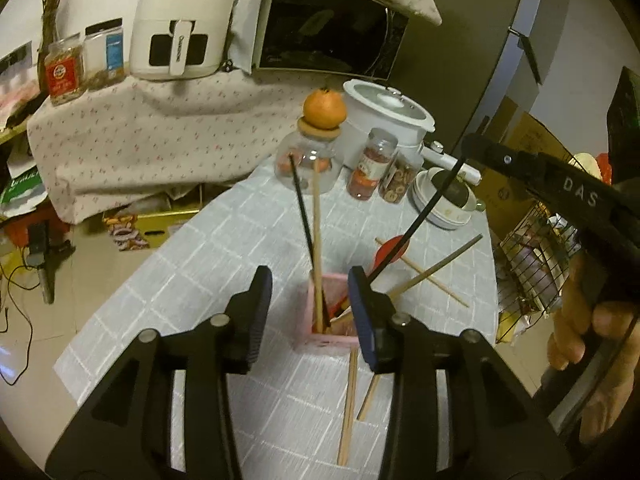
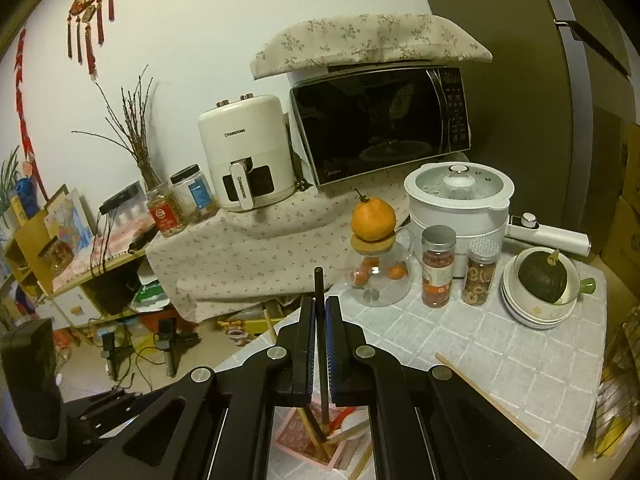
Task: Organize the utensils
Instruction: 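Drop the wooden chopstick into the basket with the left tool while the right tool carries the black chopstick, then lower the black chopstick into the pink basket and open the right tool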
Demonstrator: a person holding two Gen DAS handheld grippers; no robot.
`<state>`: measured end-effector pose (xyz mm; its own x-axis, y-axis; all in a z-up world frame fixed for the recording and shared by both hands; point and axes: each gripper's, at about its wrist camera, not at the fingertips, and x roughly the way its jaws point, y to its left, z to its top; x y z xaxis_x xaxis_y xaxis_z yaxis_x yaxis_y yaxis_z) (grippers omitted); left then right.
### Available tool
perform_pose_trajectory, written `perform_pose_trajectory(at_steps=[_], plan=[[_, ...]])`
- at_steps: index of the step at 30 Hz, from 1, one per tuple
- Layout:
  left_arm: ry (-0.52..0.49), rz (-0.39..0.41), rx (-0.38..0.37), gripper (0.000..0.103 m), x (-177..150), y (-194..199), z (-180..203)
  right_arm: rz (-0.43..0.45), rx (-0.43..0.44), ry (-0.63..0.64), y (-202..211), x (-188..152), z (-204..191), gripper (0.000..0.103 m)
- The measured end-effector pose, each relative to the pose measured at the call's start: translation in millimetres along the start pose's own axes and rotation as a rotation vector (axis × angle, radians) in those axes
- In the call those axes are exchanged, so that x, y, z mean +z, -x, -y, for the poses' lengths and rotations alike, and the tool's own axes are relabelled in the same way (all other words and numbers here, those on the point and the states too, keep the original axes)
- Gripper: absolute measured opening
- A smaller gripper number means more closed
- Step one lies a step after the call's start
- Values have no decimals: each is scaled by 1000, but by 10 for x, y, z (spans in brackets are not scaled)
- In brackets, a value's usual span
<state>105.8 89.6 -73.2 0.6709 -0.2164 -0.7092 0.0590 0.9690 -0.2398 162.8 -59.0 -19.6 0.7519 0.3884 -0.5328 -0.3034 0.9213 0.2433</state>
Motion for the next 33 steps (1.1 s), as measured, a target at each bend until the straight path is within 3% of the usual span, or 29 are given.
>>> perform_pose_trajectory(at_steps=[29,33], plan=[[-29,-43,12,45,-113,-4,-83,67,12,1,15,32,-122,5],[-31,-43,16,45,-124,-3,-83,40,16,14,-41,9,-140,5]])
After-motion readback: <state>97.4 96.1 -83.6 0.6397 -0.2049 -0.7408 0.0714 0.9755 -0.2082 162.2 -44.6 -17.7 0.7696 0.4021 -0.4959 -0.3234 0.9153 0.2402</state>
